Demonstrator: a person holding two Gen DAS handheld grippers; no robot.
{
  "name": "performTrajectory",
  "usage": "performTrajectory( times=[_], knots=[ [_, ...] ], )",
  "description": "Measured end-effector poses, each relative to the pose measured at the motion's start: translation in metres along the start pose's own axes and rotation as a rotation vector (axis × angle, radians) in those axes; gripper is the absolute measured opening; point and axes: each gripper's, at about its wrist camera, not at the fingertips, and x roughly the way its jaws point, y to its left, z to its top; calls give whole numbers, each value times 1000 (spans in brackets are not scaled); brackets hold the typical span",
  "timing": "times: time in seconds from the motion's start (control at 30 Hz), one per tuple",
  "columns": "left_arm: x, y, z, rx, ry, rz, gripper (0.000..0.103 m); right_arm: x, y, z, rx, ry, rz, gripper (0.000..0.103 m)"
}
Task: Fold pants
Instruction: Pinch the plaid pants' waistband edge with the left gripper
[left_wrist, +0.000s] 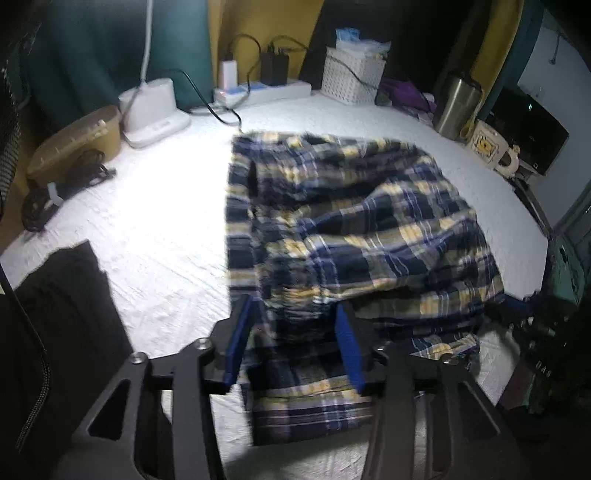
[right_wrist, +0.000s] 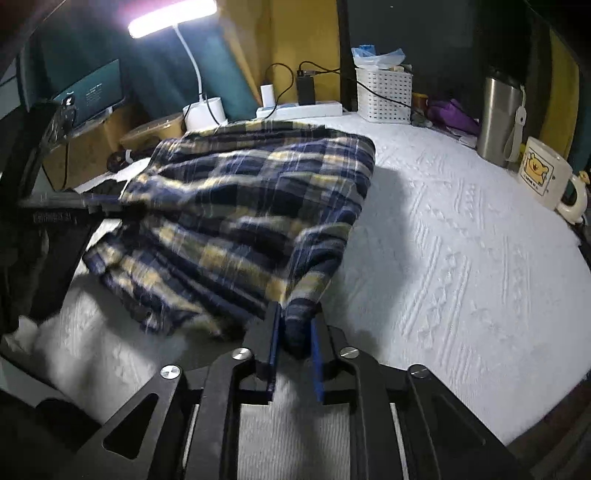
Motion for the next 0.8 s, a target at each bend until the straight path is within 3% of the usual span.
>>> performTrajectory(
  times=[0.07,0.13,0.27,0.53,0.6,0.7,0.8],
  knots=[
    [-10,5,5,4,-31,-5,54,-2,-5,-4,23,23,21,44],
    [-18,9,12,16,-67,-2,58,-5,-9,-6,35,34,43,77],
    [-19,14,32,44,-108,18,59,-15,-23,8,51,-2,19,78],
    [9,11,63,116,-128,12,59,-4,-65,78,35,-119,-45,78],
    [17,7,69,142,-123,10,59,10,-73,94,24,-123,-33,78],
    [27,2,74,187,-118,-9,59,37,-83,116,9,-103,17,65],
    [32,-3,76,239,-130,-16,59,58,-84,130,-22,-88,75,63]
  ],
)
